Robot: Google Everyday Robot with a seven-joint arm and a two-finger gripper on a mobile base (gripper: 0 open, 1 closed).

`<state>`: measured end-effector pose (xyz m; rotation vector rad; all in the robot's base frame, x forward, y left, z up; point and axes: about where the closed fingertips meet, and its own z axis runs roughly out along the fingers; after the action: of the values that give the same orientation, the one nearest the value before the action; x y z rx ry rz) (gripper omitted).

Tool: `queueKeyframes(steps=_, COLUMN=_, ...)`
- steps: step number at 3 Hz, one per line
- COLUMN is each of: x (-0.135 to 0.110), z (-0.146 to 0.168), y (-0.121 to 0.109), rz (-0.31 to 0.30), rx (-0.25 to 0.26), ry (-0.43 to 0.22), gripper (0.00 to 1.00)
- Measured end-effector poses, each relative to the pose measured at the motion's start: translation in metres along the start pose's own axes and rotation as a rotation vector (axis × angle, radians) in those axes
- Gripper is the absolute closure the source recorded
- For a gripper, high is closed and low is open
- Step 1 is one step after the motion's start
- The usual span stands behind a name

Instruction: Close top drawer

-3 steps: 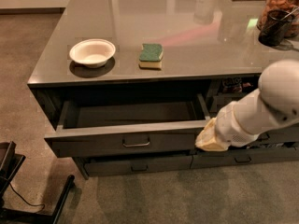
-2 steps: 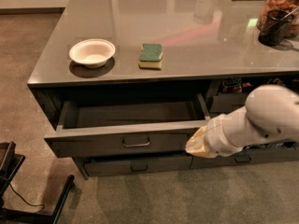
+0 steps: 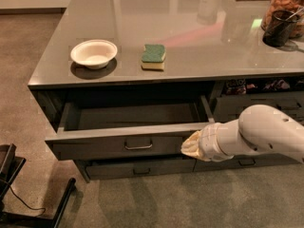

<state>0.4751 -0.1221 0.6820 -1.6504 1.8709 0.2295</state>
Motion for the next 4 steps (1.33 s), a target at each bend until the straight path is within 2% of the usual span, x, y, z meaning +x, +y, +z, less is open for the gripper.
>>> queueKeyframes(steps=1, x=0.0, z=0.0, y=0.0, rz=0.0, rx=0.0, ry=0.0, gripper=1.0)
queueKeyframes(steps=2, x=0.0, z=0.01, y=-0.006, rz=-0.03, rx=0.02, ry=-0.006, gripper=1.0)
queueKeyframes(steps=4, x=0.0, z=0.048, y=-0.024, rz=-0.081, rx=0.076, ry=-0.042, gripper=1.0)
